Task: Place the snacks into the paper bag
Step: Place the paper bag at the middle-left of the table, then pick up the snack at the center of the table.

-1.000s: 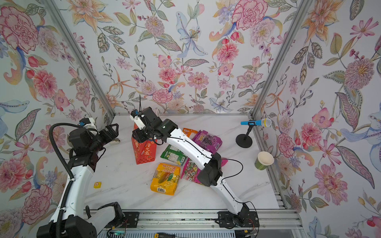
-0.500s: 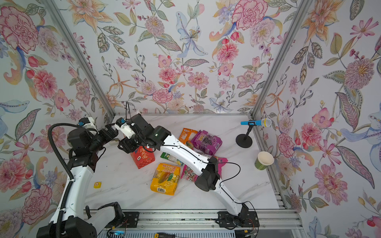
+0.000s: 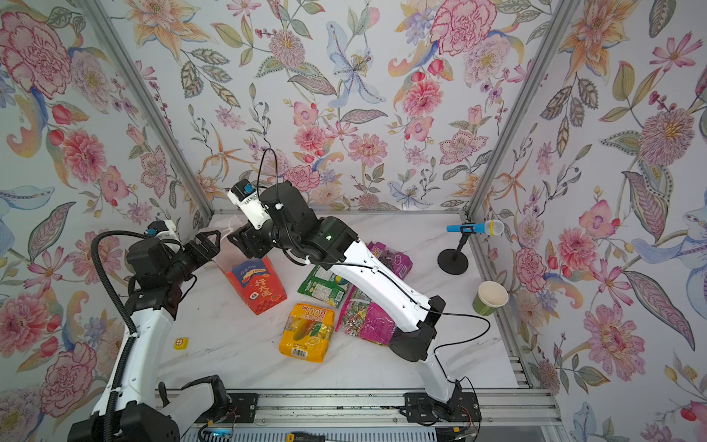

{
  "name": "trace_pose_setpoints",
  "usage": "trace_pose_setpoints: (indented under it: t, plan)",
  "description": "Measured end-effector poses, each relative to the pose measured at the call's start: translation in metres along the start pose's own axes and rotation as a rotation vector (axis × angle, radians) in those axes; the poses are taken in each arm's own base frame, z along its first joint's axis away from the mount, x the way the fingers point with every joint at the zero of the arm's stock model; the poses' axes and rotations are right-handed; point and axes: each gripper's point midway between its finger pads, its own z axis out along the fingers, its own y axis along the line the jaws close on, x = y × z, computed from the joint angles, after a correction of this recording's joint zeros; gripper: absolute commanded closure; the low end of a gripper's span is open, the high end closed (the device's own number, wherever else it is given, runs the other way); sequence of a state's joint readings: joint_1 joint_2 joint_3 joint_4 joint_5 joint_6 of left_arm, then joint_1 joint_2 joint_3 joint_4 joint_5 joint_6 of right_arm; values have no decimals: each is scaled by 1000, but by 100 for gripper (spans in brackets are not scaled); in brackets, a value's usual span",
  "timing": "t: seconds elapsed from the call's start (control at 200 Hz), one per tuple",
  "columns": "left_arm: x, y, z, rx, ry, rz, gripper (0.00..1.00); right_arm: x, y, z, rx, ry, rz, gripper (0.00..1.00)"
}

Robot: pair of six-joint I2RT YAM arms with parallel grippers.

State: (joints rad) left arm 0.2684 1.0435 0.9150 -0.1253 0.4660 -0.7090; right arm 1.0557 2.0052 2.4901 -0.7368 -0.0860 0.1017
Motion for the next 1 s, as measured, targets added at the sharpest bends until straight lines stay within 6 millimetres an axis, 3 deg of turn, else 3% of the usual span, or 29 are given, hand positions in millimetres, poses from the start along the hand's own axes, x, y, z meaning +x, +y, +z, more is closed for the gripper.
trace_pose_setpoints:
  t: [0.085, 0.175, 0.295, 0.405, 0.485, 0.611, 0.751, 0.906, 0.996]
  plan:
    - [1, -2, 0, 13, 5, -6, 3, 9, -15, -27, 47, 18, 18, 34]
    - [-2, -5, 2, 16, 16, -4, 5, 39, -56, -54, 134, 68, 83, 34]
    - [-10, -7, 7, 7, 31, 9, 9, 110, -120, -84, 284, 177, 216, 35]
    - [-4, -2, 11, -12, 63, 1, 10, 174, -148, -105, 367, 282, 318, 35]
    - [4, 5, 16, -30, 96, -14, 13, 202, -151, -115, 378, 324, 360, 35]
    - [11, 12, 21, -47, 126, -28, 15, 224, -147, -119, 358, 356, 414, 37]
    - [12, 8, 22, -35, 128, -26, 16, 256, -132, -102, 285, 400, 492, 38]
    - [17, -3, 28, -9, 152, -17, 22, 314, -112, -77, 219, 508, 589, 38]
    - [19, -5, 35, -4, 171, 0, 26, 337, -108, -68, 206, 550, 639, 38]
